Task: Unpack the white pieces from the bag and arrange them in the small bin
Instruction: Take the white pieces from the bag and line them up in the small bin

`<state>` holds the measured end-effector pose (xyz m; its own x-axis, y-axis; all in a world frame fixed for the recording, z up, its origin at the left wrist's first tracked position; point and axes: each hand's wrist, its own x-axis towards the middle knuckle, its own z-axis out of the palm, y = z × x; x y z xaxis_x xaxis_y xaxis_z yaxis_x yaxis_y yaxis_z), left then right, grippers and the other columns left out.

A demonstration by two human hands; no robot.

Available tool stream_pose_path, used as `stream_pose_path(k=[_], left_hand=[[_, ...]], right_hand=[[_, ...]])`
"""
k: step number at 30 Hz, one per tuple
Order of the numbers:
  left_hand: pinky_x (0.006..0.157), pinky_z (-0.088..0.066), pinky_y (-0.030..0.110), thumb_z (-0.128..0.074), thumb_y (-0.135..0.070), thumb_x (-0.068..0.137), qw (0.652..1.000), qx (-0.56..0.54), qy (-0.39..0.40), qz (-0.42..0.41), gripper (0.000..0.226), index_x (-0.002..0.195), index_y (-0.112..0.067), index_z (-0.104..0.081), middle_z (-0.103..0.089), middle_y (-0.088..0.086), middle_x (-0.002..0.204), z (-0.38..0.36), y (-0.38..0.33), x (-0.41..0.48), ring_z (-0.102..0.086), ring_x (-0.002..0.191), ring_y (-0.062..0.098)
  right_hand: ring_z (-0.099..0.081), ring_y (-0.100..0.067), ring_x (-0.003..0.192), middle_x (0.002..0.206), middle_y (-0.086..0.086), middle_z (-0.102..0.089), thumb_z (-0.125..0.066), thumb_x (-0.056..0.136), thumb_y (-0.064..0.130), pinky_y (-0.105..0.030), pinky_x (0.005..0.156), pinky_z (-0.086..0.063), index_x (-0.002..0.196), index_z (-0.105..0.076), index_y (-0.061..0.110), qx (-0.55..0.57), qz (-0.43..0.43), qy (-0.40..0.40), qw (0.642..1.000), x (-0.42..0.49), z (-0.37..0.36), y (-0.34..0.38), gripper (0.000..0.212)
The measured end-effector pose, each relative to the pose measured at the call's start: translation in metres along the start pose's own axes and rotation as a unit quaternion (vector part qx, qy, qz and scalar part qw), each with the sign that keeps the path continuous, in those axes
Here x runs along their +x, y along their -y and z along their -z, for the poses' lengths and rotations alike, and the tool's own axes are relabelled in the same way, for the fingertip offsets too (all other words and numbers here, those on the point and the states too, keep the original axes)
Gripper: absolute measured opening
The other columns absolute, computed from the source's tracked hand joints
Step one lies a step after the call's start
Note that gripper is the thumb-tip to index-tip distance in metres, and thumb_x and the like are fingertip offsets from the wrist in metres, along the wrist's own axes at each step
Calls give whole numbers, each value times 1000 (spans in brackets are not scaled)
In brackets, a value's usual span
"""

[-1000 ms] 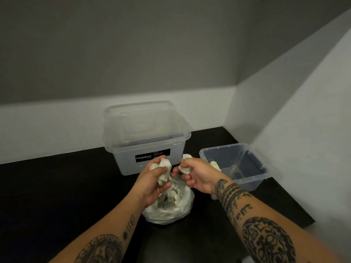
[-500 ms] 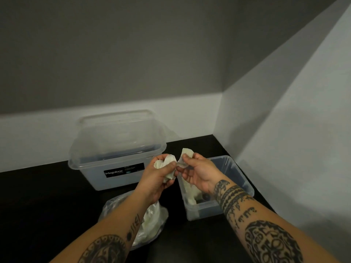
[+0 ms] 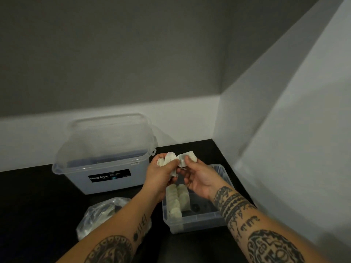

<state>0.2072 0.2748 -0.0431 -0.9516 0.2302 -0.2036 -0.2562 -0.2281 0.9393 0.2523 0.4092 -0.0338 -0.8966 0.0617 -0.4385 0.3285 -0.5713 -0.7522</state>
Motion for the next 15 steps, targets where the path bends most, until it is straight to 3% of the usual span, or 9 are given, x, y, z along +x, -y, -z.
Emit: stream_pose_path(k=[3,9,13,15], left_hand=[[50,-48,28,-72,-5,87,1000,0,-11,-6,25,105,-20,-63,-66,9,86,0,-2,4,-62,64,14],[52,-48,29,-68,-7,91,1000,0,-19,-10,21,103,-22,-63,-68,7,85,1,4,7,-63,69,16],[51,-48,30,-68,-1,88,997,72,3,-6,25,102,-20,-62,-67,8,77,1,1,7,-64,63,17],[53,-47,30,-69,1,86,990,134,37,6,25,100,-19,-62,-66,8,75,2,-3,9,-63,61,17]], right_hand=[[-69,-14,85,97,-6,-76,-65,97,26,-27,70,-45,123,-65,15,-6,2,23,1000,0,3,1,28],[-69,-20,98,118,-12,-74,-64,98,20,-30,71,-48,127,-60,15,-13,-2,17,1000,4,11,-1,30],[-66,-18,111,127,-3,-68,-66,96,16,-33,83,-55,128,-59,25,-117,85,-22,989,8,20,5,35],[-64,-9,113,129,4,-65,-63,98,14,-24,86,-55,135,-57,25,-229,139,-3,963,5,22,13,39]])
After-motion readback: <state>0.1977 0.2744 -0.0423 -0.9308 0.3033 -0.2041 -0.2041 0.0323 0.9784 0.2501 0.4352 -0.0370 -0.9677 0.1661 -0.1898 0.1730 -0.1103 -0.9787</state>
